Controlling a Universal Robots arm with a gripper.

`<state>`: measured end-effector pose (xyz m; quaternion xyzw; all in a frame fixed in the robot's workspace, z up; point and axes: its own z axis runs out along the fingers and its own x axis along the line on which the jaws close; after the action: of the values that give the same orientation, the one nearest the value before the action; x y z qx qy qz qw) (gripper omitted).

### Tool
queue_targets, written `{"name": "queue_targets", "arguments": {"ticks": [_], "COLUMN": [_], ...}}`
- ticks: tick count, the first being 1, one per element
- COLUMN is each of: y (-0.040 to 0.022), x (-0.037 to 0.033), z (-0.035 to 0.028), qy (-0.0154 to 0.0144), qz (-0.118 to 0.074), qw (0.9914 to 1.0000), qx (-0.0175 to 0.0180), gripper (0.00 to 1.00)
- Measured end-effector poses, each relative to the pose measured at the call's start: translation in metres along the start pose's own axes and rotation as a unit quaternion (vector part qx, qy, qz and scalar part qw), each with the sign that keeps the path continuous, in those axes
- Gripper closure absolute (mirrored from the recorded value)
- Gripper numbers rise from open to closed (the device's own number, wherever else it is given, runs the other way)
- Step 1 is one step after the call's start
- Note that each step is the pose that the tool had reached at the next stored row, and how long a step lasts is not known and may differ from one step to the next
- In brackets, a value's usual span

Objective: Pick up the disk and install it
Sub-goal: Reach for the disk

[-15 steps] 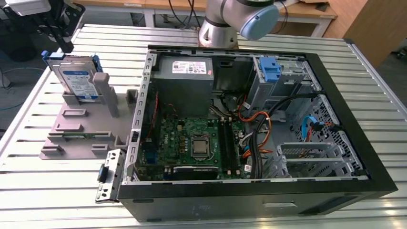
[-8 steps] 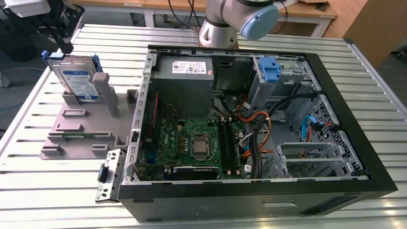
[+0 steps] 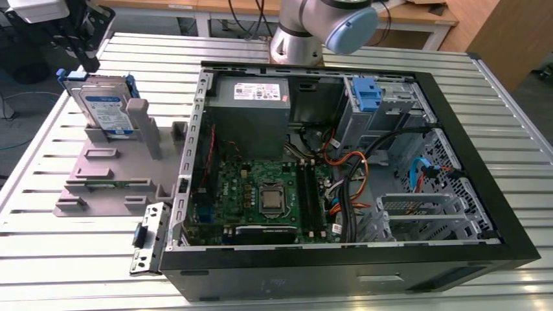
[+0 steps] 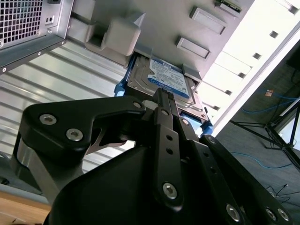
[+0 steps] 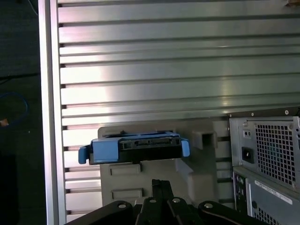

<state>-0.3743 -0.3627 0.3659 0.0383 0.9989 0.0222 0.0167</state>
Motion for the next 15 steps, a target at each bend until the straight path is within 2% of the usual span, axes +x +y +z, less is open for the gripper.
{"name": "queue_targets", "arguments": {"ticks": [8, 15], "y": [0.0105, 0.0146], "x": [0.0065, 0.0145], "z": [0.0036, 0.0069], "qy": [0.0, 0.0001], "qz": [0.0, 0.0], "qw": [1.0, 1.0], "qx": [0.0, 0.0001], "gripper": [0.89, 0.89]}}
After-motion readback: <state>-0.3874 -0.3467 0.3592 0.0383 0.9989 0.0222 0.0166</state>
